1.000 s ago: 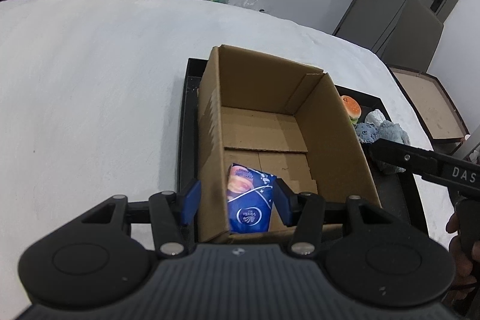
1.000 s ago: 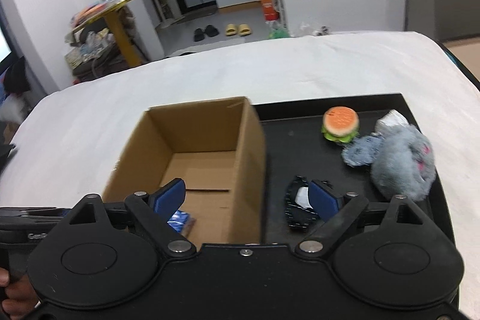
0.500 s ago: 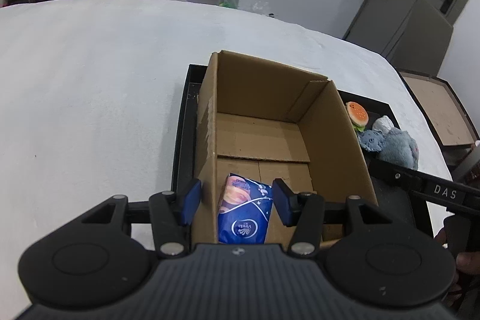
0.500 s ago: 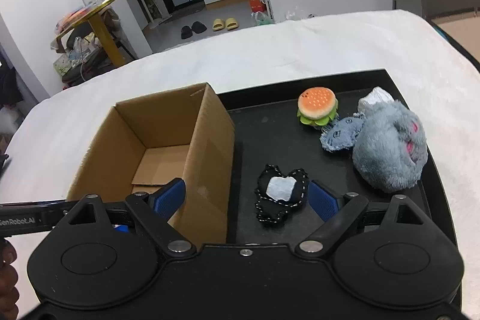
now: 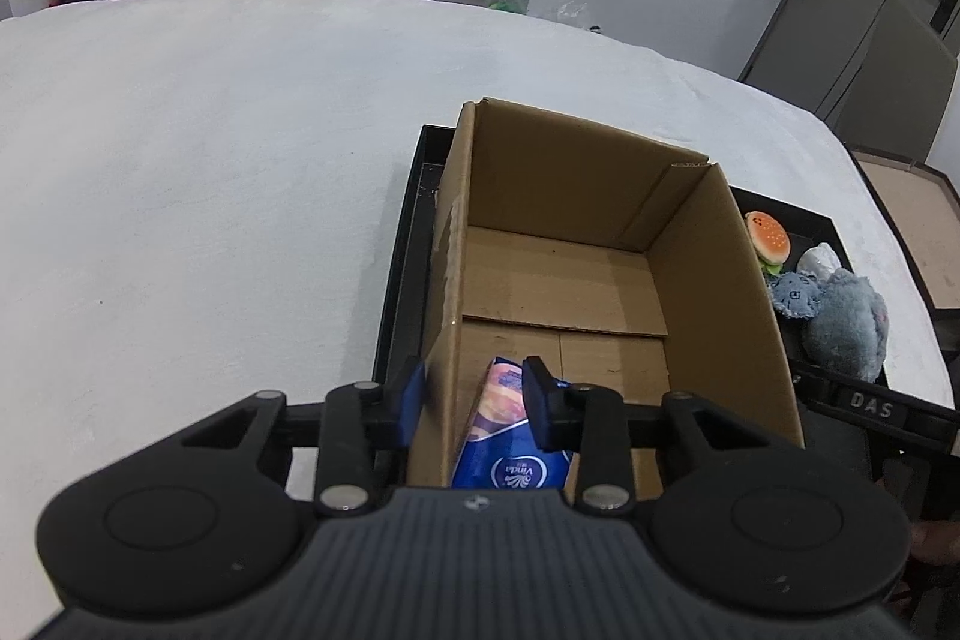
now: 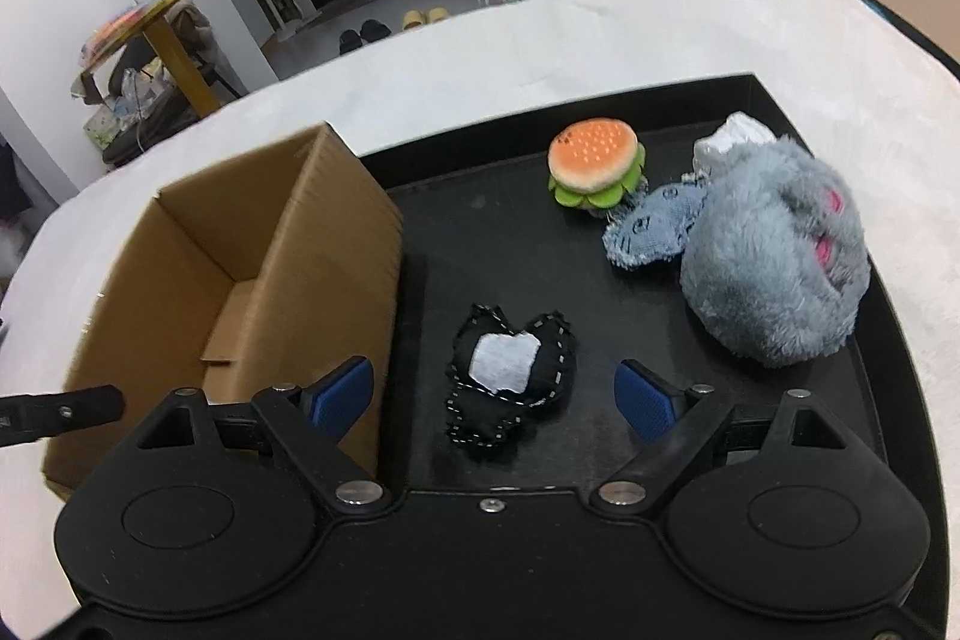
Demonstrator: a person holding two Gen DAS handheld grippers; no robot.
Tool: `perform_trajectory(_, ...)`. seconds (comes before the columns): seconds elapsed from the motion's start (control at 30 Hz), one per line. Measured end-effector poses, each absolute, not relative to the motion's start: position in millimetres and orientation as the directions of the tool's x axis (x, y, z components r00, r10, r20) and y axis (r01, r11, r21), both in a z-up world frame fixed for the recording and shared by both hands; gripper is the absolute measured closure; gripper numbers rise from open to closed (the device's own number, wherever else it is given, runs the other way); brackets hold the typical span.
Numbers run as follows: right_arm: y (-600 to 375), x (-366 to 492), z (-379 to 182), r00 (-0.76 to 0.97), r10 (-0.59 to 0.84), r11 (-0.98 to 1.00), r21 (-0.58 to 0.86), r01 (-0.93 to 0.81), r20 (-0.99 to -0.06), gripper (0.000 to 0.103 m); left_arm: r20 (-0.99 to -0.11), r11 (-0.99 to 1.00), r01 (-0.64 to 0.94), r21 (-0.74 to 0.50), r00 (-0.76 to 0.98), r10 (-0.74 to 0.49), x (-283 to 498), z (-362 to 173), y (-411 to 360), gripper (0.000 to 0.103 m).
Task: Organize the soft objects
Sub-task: 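Move the right gripper to the black heart plush and grasp it, then carry the black heart plush into the box and open the right gripper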
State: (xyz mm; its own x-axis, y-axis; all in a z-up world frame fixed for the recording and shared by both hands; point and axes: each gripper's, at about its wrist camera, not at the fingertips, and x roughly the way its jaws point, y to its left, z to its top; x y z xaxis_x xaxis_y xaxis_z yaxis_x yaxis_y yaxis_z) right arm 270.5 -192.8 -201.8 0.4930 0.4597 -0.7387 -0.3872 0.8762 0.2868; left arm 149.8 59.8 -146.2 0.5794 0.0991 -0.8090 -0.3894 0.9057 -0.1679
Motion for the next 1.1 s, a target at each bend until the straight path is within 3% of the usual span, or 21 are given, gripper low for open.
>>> perform_trajectory(0.47,-189.3,284.6,-220.6,0.477,0.437,0.886,0.273,-0.375,-0.762,0.035,-0.82,0.912,-0.389,-0.133,0.56,0.12,155.7,-149.0,54.0,0.069)
perform_trajectory(0.5,-188.0,285.1,-220.3,0.48,0.431,0.887,0.262,-0.379,-0.764,0.041,-0.82,0.912,-0.388,-0.134,0.56,0.118,155.8,-148.9,54.6,0.069)
perform_trajectory(0.6,-185.6,285.7,-219.4,0.485,0.406,0.892,0.22,-0.395,-0.774,0.071,-0.82,0.912,-0.388,-0.131,0.56,0.121,155.2,-147.6,55.1,0.065)
perform_trajectory(0.63,-186.7,285.9,-218.7,0.481,0.408,0.891,0.225,-0.395,-0.776,0.074,-0.819,0.914,-0.385,-0.13,0.562,0.12,155.0,-146.9,54.8,0.065)
perform_trajectory(0.77,-190.2,281.5,-214.9,0.484,0.404,0.892,0.216,-0.396,-0.776,0.079,-0.816,0.914,-0.382,-0.135,0.567,0.116,153.4,-145.8,55.0,0.065)
perform_trajectory(1.1,-200.1,273.2,-188.1,0.529,0.396,0.9,0.202,-0.387,-0.75,0.079,-0.812,0.914,-0.375,-0.155,0.575,0.099,148.8,-143.2,59.4,0.065)
